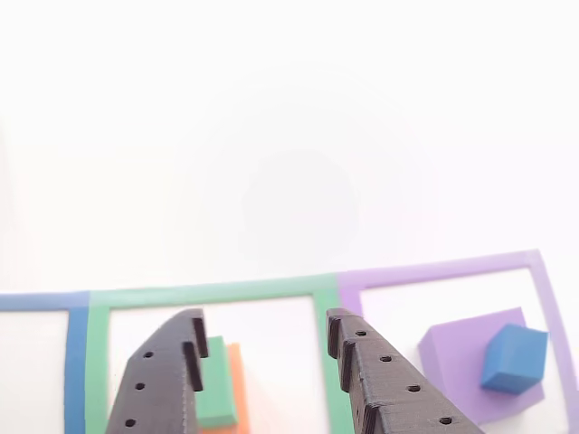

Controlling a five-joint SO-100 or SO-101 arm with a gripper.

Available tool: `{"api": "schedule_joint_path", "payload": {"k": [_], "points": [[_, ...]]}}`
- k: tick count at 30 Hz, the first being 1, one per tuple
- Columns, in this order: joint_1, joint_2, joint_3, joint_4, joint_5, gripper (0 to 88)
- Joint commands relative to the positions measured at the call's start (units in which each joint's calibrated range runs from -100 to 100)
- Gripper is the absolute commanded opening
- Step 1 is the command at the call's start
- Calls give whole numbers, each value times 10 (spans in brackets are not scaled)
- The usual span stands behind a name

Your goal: Tower of hanoi

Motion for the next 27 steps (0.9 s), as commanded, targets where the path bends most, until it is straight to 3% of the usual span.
{"api": "schedule_joint_path", "payload": {"k": [1, 5, 11, 20, 27], "points": [[19, -86, -141, 262, 0, 26], [37, -98, -304, 474, 0, 6], [83, -95, -483, 670, 0, 1], [160, -101, -556, 773, 0, 7], [179, -131, -481, 741, 0, 38]]}}
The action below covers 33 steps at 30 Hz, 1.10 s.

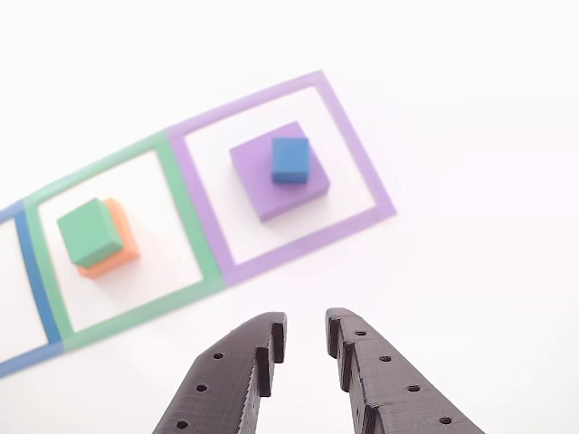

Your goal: Tower of hanoi

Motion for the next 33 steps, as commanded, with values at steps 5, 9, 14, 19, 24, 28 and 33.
{"api": "schedule_joint_path", "payload": {"k": [5, 9, 14, 19, 24, 28, 33], "points": [[18, -49, 144, -134, 0, 133], [22, -49, 238, -243, 0, 190], [27, -45, 418, -487, 0, 256], [32, 9, 544, -703, 0, 273], [39, 96, 611, -881, 0, 282], [42, 169, 629, -985, 0, 282], [42, 293, 627, -1131, 0, 280]]}}
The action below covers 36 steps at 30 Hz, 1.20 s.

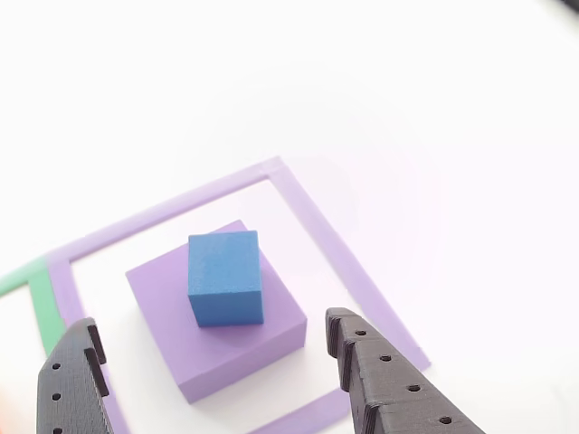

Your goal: Tower of hanoi

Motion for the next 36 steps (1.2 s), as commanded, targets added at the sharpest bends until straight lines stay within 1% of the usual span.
{"api": "schedule_joint_path", "payload": {"k": [1, 7, 10, 17, 22, 32, 36], "points": [[2, 93, -16, -134, 0, 279], [-3, 232, -52, -269, 0, 272], [-9, 277, -73, -305, 0, 266], [-10, 351, -124, -341, 0, 253], [-20, 378, -149, -348, 0, 237], [-29, 382, -136, -351, 0, 189], [-29, 380, -125, -351, 0, 156]]}}
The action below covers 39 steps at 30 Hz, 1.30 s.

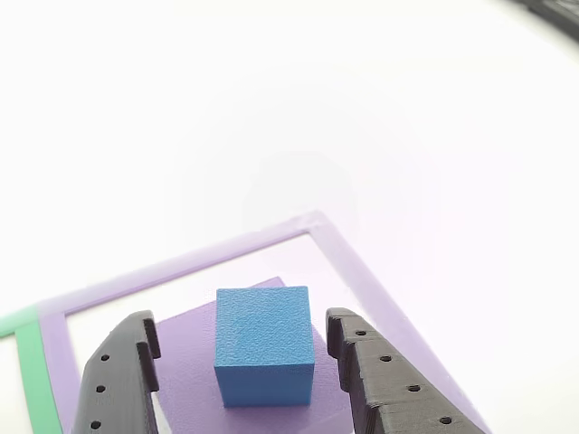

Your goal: Tower of hanoi

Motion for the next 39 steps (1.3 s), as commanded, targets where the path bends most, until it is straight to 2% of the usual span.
{"api": "schedule_joint_path", "payload": {"k": [1, 16, 24, 26, 32, 39], "points": [[-6, -8, 6, -15, 0, 146], [-16, -5, 5, -16, 0, 33], [-24, -66, 27, 22, 0, 24], [-29, -117, 37, 73, 0, 25], [-31, -313, 31, 337, 0, 23], [-34, -484, -129, 766, 0, 21]]}}
